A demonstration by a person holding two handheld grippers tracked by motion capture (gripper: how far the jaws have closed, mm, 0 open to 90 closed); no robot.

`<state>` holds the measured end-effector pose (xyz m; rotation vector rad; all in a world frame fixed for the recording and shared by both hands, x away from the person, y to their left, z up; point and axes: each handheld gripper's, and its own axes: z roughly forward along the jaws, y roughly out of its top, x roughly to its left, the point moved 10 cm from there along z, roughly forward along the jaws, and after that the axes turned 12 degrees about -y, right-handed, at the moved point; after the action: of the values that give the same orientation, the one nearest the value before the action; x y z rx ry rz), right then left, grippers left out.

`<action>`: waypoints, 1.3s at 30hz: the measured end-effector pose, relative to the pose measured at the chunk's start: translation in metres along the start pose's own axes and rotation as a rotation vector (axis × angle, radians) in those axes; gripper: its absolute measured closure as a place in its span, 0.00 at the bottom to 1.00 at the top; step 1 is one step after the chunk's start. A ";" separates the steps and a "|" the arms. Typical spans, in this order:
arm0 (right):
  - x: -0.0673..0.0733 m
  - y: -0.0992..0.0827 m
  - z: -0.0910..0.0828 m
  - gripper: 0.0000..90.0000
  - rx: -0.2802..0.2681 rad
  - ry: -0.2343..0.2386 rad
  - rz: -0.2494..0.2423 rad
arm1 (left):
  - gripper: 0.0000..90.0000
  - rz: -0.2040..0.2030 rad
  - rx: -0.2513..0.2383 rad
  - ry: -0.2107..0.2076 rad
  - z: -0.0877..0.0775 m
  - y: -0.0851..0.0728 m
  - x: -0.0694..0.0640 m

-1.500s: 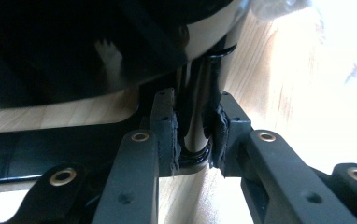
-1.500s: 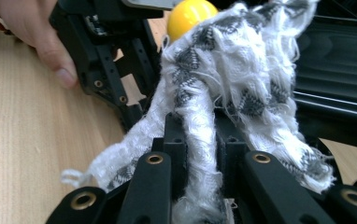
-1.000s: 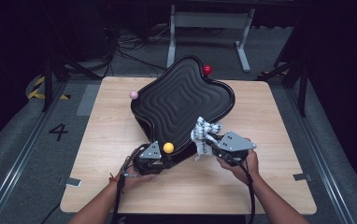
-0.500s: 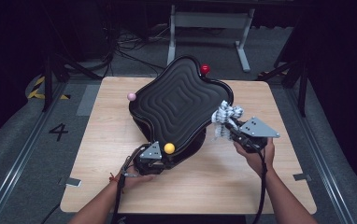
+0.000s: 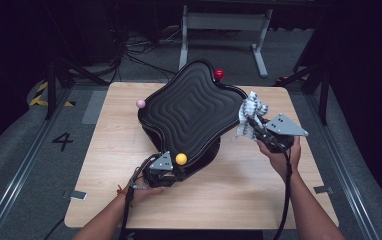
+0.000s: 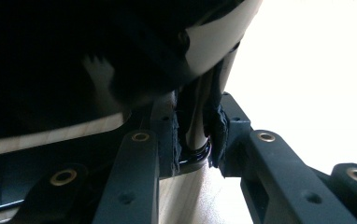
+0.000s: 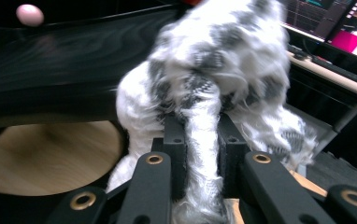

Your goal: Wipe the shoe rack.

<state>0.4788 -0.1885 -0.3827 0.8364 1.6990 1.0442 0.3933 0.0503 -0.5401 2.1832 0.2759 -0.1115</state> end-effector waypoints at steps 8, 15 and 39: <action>0.025 0.001 -0.013 0.87 -0.007 0.053 -0.042 | 0.82 0.003 0.001 0.000 0.000 0.000 0.000; 0.058 0.009 -0.027 0.87 -0.038 0.131 -0.102 | 0.82 0.004 0.001 -0.001 0.000 0.000 0.000; 0.159 -0.008 -0.040 0.87 0.004 0.352 -0.243 | 0.82 0.014 0.006 0.004 0.006 0.003 -0.004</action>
<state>0.3885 -0.0637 -0.4400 0.4490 2.0387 1.0625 0.3904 0.0432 -0.5402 2.1911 0.2625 -0.0997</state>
